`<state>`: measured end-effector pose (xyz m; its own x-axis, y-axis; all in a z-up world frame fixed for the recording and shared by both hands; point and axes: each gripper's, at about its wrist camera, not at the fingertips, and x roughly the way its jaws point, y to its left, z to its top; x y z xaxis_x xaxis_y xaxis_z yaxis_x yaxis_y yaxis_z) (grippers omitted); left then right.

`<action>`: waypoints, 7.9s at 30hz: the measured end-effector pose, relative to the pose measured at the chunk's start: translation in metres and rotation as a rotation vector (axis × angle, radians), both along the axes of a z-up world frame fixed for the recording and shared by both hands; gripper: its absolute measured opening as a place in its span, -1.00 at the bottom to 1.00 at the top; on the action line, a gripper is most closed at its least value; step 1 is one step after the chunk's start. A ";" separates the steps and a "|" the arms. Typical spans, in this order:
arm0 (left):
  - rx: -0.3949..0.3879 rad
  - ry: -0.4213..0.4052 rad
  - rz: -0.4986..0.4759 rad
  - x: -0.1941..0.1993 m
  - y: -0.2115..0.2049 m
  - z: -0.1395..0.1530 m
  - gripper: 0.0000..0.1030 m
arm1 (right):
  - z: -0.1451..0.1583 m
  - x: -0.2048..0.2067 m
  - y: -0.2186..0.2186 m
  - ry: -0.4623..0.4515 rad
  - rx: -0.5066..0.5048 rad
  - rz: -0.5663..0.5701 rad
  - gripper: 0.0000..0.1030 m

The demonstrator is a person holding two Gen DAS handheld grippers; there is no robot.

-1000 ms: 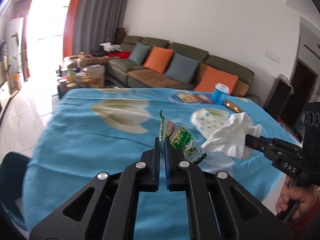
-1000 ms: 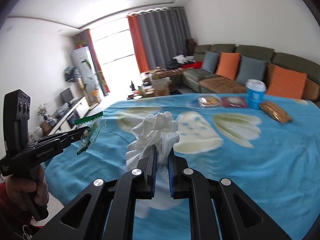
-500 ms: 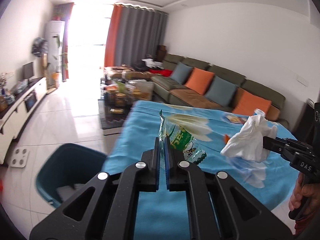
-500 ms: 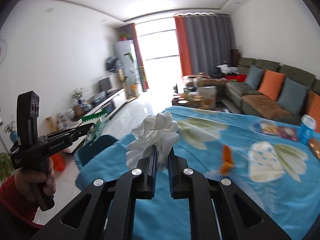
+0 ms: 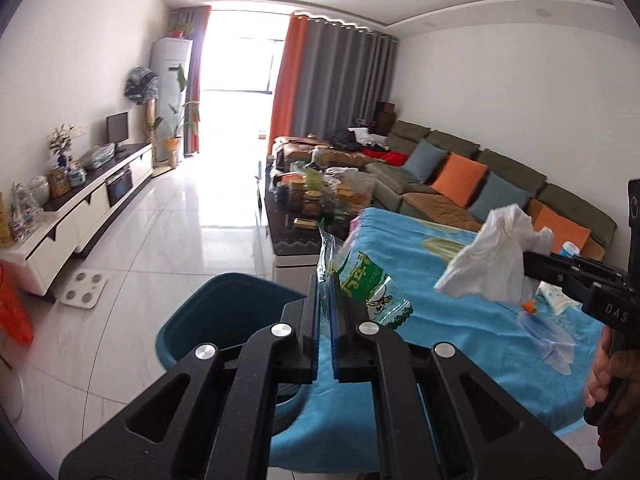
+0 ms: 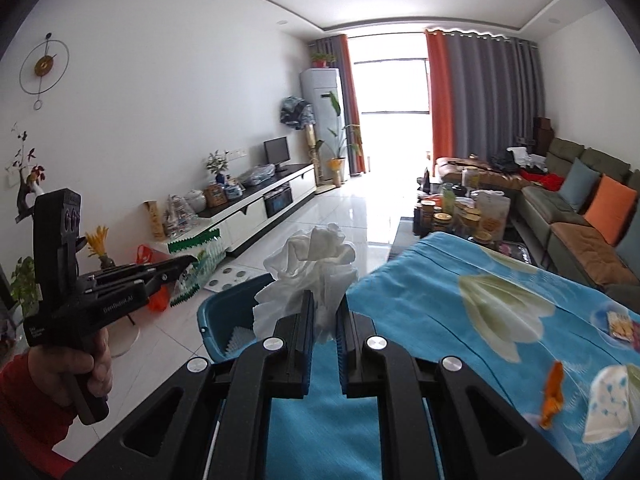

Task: Collect trash
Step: 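Carry the green wrapper and tissue to the teal bin and open both tools, then bring both tools back over the table toward the orange peel and paper cup, then grasp the orange peel with the left tool while the right tool grasps the white paper cup, then carry the orange peel and paper cup to the teal bin and open both tools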

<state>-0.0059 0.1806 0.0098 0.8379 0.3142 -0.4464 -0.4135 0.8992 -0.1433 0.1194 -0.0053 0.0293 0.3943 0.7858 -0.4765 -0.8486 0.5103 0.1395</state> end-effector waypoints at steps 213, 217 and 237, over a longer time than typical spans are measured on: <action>-0.140 0.154 -0.551 0.230 -0.201 -0.041 -0.76 | -0.015 0.055 -0.245 0.023 0.121 -0.624 -0.63; -0.121 0.089 -0.491 0.198 -0.173 -0.019 -0.77 | -0.010 0.049 -0.216 0.015 0.120 -0.553 -0.63; -0.078 -0.035 -0.147 0.048 -0.033 0.017 -0.77 | 0.014 0.012 -0.065 -0.022 0.093 -0.205 -0.63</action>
<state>0.0422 0.1472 0.0264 0.8879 0.1525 -0.4339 -0.2716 0.9353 -0.2270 0.1309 -0.0700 0.0430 0.5596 0.7287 -0.3949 -0.7322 0.6579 0.1764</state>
